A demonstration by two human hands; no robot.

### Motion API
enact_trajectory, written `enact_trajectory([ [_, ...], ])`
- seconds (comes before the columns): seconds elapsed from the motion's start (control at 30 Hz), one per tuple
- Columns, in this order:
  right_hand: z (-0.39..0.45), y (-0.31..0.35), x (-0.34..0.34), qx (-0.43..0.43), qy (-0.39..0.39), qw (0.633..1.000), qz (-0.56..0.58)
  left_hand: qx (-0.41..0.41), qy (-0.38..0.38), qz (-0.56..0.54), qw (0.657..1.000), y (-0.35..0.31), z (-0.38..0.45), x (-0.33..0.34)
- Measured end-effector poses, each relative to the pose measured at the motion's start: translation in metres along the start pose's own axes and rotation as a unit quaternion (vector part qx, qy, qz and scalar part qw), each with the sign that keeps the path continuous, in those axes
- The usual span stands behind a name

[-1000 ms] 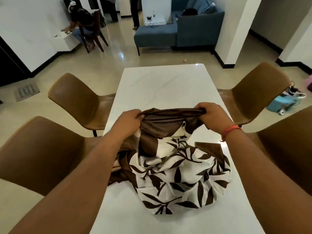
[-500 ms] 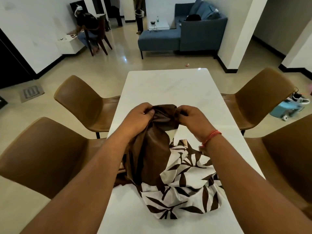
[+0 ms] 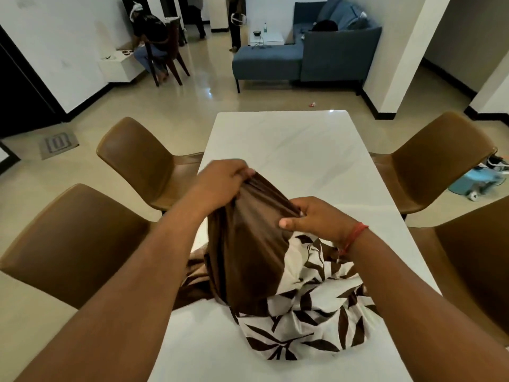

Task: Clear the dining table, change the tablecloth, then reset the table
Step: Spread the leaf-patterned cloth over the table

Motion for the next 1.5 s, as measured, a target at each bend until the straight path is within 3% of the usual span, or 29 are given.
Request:
enact_trajectory([
  [0.07, -0.01, -0.019, -0.023, 0.031, -0.033, 0.998, 0.039, -0.068, -0.129, -0.019, 0.989, 0.049, 0.002, -0.036],
  [0.13, -0.021, -0.029, -0.059, 0.046, -0.068, 0.997, -0.009, -0.18, -0.212, -0.028, 0.96, 0.117, -0.008, -0.06],
  [0.23, -0.04, -0.036, -0.112, 0.065, -0.121, 0.985, -0.105, -0.352, -0.255, -0.05, 0.899, 0.208, -0.048, -0.064],
  [0.3, -0.046, -0.032, -0.134, 0.061, -0.175, 0.977, -0.103, -0.403, -0.279, -0.088, 0.867, 0.223, -0.066, -0.053],
  [0.37, -0.037, -0.012, -0.128, 0.027, -0.203, 0.969, -0.135, -0.341, -0.242, -0.098, 0.903, 0.182, -0.049, -0.033],
  [0.47, -0.003, 0.035, -0.074, -0.037, -0.159, 0.963, -0.214, -0.102, -0.033, -0.172, 0.979, 0.047, -0.009, 0.025],
  [0.53, 0.014, 0.059, -0.039, -0.063, -0.124, 0.965, -0.223, 0.039, 0.098, -0.146, 0.984, -0.03, -0.009, 0.061],
  [0.6, 0.019, 0.068, -0.031, -0.078, -0.107, 0.967, -0.216, 0.09, 0.141, -0.066, 0.984, -0.051, -0.007, 0.075],
  [0.63, 0.017, 0.065, -0.036, -0.069, -0.094, 0.97, -0.213, 0.096, 0.126, -0.026, 0.987, -0.048, -0.001, 0.069],
  [0.7, 0.004, 0.041, -0.051, -0.015, -0.043, 0.968, -0.246, 0.066, 0.064, 0.043, 0.995, -0.007, 0.011, 0.045],
  [0.77, -0.018, 0.003, -0.08, 0.055, -0.021, 0.953, -0.296, -0.015, 0.003, 0.089, 0.996, 0.054, 0.015, 0.012],
  [0.87, -0.051, -0.03, -0.132, 0.119, -0.055, 0.94, -0.316, -0.109, -0.072, 0.112, 0.985, 0.118, 0.005, -0.024],
  [1.03, -0.059, -0.04, -0.183, 0.144, -0.102, 0.921, -0.346, -0.23, -0.172, 0.095, 0.953, 0.157, -0.015, -0.041],
  [1.13, -0.068, -0.06, -0.22, 0.177, -0.177, 0.882, -0.399, -0.269, -0.158, 0.074, 0.947, 0.181, -0.023, -0.035],
  [1.23, -0.084, -0.053, -0.242, 0.138, -0.311, 0.837, -0.428, -0.273, -0.145, 0.068, 0.949, 0.192, -0.026, -0.026],
  [1.33, -0.095, -0.046, -0.25, 0.104, -0.4, 0.84, -0.352, -0.296, -0.157, 0.062, 0.94, 0.203, -0.034, -0.021],
  [1.43, -0.099, -0.049, -0.256, 0.116, -0.401, 0.85, -0.32, -0.28, -0.119, 0.057, 0.951, 0.209, -0.036, -0.007],
  [1.5, -0.096, -0.045, -0.256, 0.129, -0.386, 0.848, -0.339, -0.22, -0.023, 0.063, 0.973, 0.191, -0.028, 0.014],
])
Point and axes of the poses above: each hand's wrist, its own z-axis towards the middle knuckle, its own x-axis out of the palm, y = z × x, the point moved 10 cm from there along z, towards the middle knuckle, and after that the axes turned 6 degrees about z, right-handed, at the moved point
